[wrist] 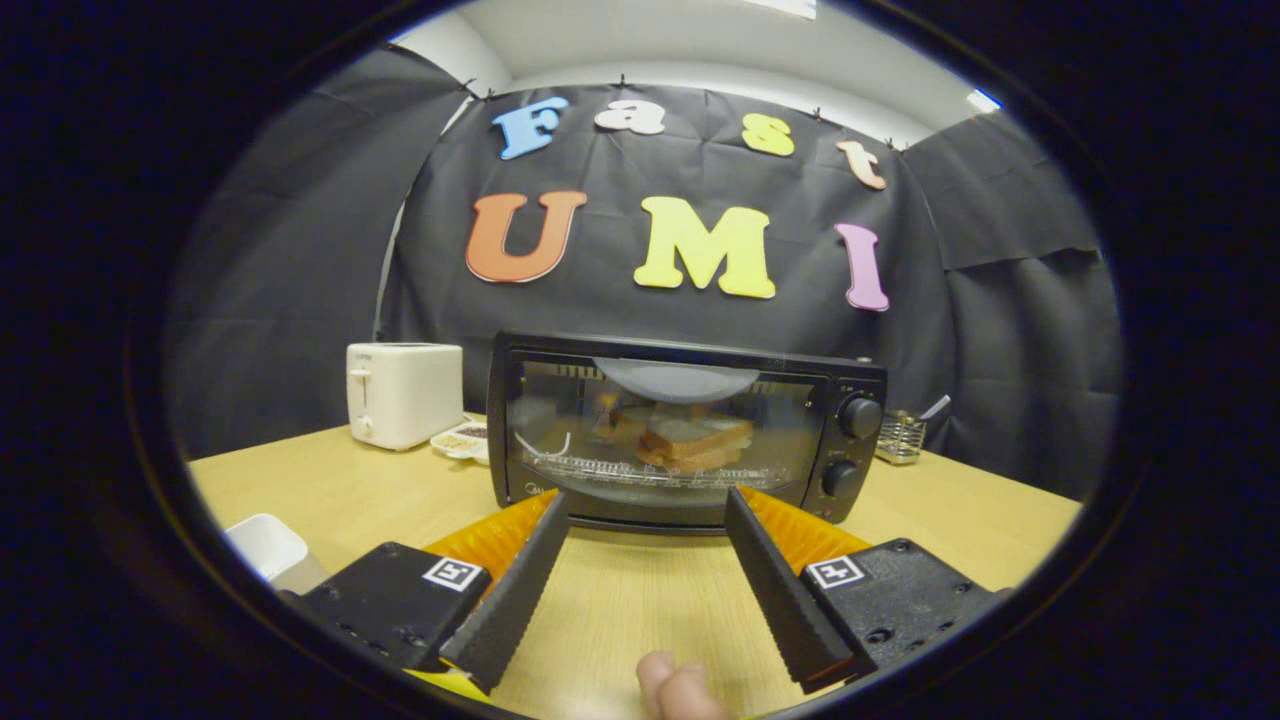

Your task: Open the toaster oven, put the food inside, and close the toaster oven door.

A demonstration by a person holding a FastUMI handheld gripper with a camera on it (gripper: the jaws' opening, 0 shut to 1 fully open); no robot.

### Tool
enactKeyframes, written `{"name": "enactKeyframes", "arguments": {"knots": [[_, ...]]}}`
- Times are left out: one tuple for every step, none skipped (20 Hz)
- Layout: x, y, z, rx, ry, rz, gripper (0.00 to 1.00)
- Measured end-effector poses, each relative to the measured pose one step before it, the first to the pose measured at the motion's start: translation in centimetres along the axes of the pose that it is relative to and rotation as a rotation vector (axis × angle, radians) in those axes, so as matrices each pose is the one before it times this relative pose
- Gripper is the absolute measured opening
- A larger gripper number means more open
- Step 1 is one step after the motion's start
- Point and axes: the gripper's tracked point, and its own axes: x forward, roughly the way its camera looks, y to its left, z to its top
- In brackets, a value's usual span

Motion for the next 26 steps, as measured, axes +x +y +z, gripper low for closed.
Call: {"name": "enactKeyframes", "arguments": {"knots": [[-0.529,0.092,0.307,0.00210,-0.00970,0.00273,1.00],[-0.397,-0.226,0.772,0.00081,-0.01909,-0.00456,1.00],[-0.596,-0.118,1.115,0.00163,-0.02364,-0.00245,1.00],[-0.720,0.065,0.982,-0.00409,-0.01680,0.00346,1.00],[-0.791,0.147,0.925,-0.00836,-0.01089,0.00624,1.00],[-1.017,0.214,1.314,-0.01544,-0.01612,0.00658,1.00],[-1.350,0.357,1.801,-0.01907,-0.02636,0.01476,1.00],[-1.042,0.605,1.331,-0.01591,-0.01111,0.02288,1.00],[-1.524,0.354,1.522,-0.00306,-0.01419,0.01361,1.00],[-1.330,-0.338,1.309,0.00072,-0.00969,-0.00503,1.00],[-1.173,-0.179,1.367,0.00774,-0.01001,-0.00183,1.00],[-1.328,-0.112,1.693,0.01131,-0.00836,-0.00639,1.00],[-1.331,-0.272,1.889,0.01143,-0.01715,-0.00512,1.00],[-1.147,-0.377,1.960,0.00972,-0.00968,-0.00777,1.00],[-0.985,-0.396,1.447,0.00505,-0.00685,-0.00636,1.00],[-1.064,-0.280,1.489,-0.00369,0.00651,0.00230,1.00],[-1.004,-0.410,1.240,-0.00345,0.00445,-0.00272,1.00],[-0.889,-0.564,1.228,0.00419,-0.00607,-0.00327,1.00],[-0.962,-0.694,1.594,0.01192,-0.00873,-0.00994,1.00],[-0.563,-0.670,1.122,0.02028,-0.00972,-0.00869,1.00],[-0.834,-0.503,1.380,0.02373,-0.00680,-0.00778,1.00],[-0.892,-0.471,1.065,0.01923,0.00922,-0.00873,1.00],[-0.837,-0.311,0.486,0.00614,0.01916,-0.00303,1.00],[-0.510,-0.658,0.916,0.00205,0.01576,-0.01346,1.00],[-0.611,-0.796,0.571,0.00208,0.01089,-0.02018,1.00],[-0.466,-0.695,0.956,0.00926,0.00124,-0.02212,1.00]]}}
